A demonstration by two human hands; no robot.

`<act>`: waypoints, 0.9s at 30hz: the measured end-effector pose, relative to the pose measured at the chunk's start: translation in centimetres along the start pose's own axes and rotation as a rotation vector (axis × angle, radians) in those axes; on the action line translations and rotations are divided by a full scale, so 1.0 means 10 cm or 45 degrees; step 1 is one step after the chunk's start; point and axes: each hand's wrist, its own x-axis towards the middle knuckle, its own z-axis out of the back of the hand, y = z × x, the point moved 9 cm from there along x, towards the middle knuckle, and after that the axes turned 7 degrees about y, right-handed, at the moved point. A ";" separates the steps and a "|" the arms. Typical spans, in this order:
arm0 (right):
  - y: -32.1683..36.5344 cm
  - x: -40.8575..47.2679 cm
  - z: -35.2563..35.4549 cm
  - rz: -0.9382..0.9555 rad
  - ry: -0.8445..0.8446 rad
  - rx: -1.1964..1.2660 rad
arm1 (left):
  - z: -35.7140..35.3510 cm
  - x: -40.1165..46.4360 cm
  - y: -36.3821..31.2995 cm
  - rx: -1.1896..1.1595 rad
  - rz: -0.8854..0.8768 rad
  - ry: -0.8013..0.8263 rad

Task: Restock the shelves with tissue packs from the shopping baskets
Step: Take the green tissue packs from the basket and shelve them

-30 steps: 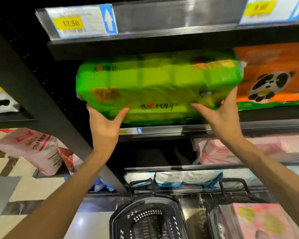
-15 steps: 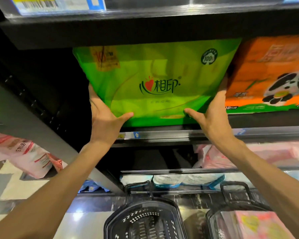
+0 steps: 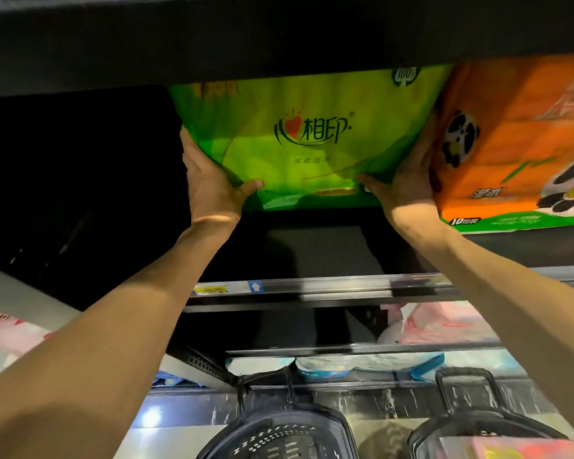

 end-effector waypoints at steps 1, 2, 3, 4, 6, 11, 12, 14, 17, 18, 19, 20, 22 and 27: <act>-0.01 0.01 0.00 0.003 -0.015 0.001 | -0.01 0.01 0.02 -0.002 -0.005 -0.015; -0.03 0.01 -0.01 0.007 -0.029 -0.004 | -0.01 0.01 0.03 0.004 -0.007 -0.023; -0.04 0.01 -0.01 0.007 -0.032 -0.015 | -0.01 0.01 0.03 0.019 -0.007 -0.026; -0.05 0.01 -0.01 0.007 -0.032 -0.021 | 0.00 0.00 0.04 0.027 -0.005 -0.024; -0.04 0.00 0.00 0.007 -0.018 -0.032 | 0.02 0.01 0.04 0.036 0.006 -0.031; 0.06 -0.07 0.05 -0.020 0.009 -0.066 | 0.06 -0.07 -0.09 0.080 0.114 0.033; 0.08 -0.08 0.05 -0.044 0.021 -0.089 | 0.10 -0.10 -0.13 0.106 0.146 0.054; 0.13 -0.10 0.06 -0.126 0.055 -0.154 | 0.15 -0.14 -0.16 0.112 0.192 0.117; 0.23 -0.20 0.10 -0.227 0.144 -0.221 | 0.22 -0.26 -0.16 0.098 0.171 0.186; 0.27 -0.26 0.12 -0.235 0.181 -0.241 | 0.24 -0.34 -0.17 0.107 0.154 0.191; 0.33 -0.36 0.16 -0.231 0.216 -0.287 | 0.26 -0.43 -0.18 0.121 0.126 0.190; 0.38 -0.47 0.19 -0.212 0.262 -0.354 | 0.27 -0.54 -0.22 0.150 0.080 0.189; 0.51 -0.76 0.21 -0.151 0.376 -0.518 | 0.25 -0.78 -0.37 0.284 -0.056 0.228; 0.64 -1.32 0.37 0.129 0.385 -0.780 | -0.01 -1.43 -0.76 0.619 -0.379 0.451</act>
